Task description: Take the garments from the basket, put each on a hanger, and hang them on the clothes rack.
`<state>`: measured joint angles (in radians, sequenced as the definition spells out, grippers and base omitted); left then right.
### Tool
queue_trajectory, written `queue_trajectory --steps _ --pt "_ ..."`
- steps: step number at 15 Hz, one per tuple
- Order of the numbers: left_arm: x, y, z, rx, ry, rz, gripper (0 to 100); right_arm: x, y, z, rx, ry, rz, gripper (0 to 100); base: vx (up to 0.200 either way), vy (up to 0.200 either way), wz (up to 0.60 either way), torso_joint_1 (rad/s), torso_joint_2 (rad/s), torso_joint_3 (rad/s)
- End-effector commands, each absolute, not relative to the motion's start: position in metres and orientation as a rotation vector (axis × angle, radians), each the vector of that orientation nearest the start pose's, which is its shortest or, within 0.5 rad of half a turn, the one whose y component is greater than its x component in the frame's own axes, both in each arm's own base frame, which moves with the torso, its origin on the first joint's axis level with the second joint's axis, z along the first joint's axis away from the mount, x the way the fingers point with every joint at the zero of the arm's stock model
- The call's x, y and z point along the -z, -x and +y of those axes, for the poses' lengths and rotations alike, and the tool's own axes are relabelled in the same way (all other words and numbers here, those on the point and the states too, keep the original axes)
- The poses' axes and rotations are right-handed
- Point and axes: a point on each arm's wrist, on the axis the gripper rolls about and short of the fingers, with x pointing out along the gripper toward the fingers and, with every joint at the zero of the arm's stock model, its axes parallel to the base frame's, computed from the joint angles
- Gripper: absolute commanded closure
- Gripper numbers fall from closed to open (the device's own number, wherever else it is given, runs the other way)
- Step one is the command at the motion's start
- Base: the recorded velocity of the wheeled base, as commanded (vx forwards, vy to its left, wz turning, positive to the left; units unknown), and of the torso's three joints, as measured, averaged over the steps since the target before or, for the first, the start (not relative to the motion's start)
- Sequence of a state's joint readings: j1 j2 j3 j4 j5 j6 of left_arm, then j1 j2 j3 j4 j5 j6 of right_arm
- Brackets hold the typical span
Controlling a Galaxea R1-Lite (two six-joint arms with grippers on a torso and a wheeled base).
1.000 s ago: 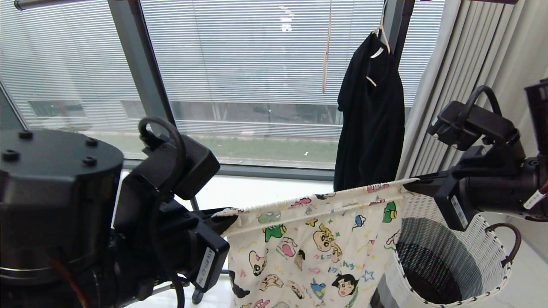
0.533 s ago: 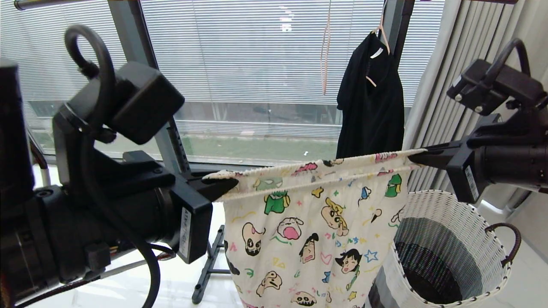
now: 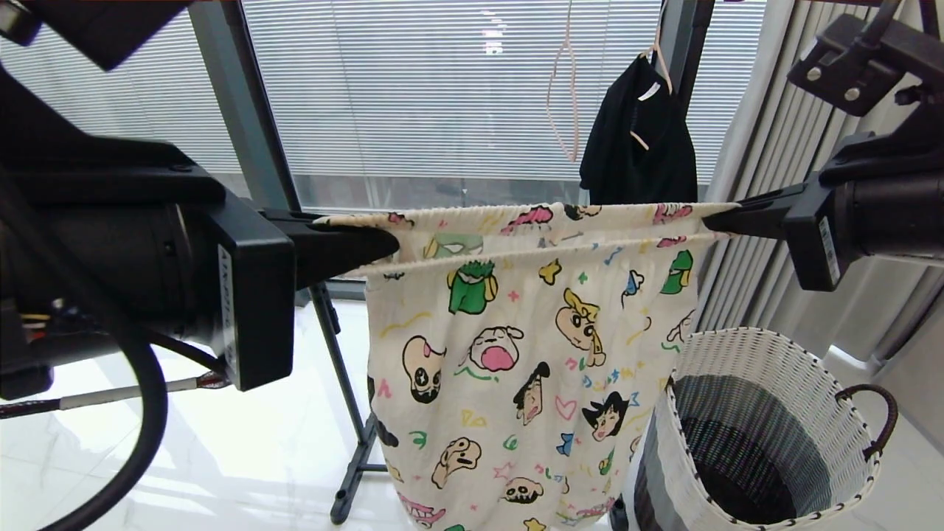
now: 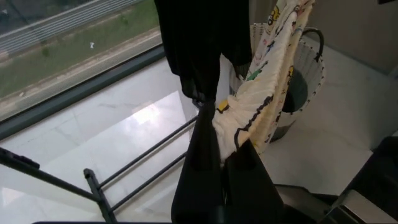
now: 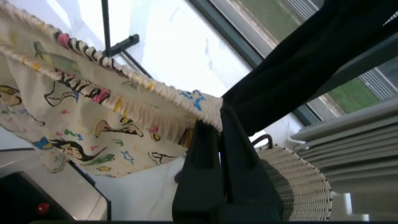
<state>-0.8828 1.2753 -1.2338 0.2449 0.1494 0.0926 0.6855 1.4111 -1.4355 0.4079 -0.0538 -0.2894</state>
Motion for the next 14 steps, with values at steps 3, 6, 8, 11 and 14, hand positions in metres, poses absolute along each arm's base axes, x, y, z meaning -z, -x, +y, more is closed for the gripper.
queue_trajectory --steps 3,6,8,11,14 --pt "-0.324 -0.138 -0.153 0.760 -0.276 0.197 100 -0.335 -0.129 0.119 -0.824 0.428 0.316 100 0.000 0.000 0.00 0.000 0.00 0.000" --pt "-0.320 -0.160 -0.178 0.786 -0.239 0.128 100 -0.324 -0.089 0.115 -1.007 0.473 0.332 100 0.000 0.000 0.00 0.000 0.00 0.000" --pt "-0.318 -0.168 -0.187 0.787 -0.232 0.112 100 -0.317 -0.084 0.118 -1.052 0.494 0.347 100 0.000 0.000 0.00 0.000 0.00 0.000" --pt "-0.319 -0.163 -0.182 0.786 -0.228 0.108 100 -0.314 -0.086 0.119 -1.038 0.494 0.359 100 0.000 0.000 0.00 0.000 0.00 0.000" --pt "-0.322 -0.148 -0.167 0.782 -0.195 0.137 100 -0.315 -0.111 0.123 -0.943 0.457 0.360 100 0.000 0.000 0.00 0.000 0.00 0.000"
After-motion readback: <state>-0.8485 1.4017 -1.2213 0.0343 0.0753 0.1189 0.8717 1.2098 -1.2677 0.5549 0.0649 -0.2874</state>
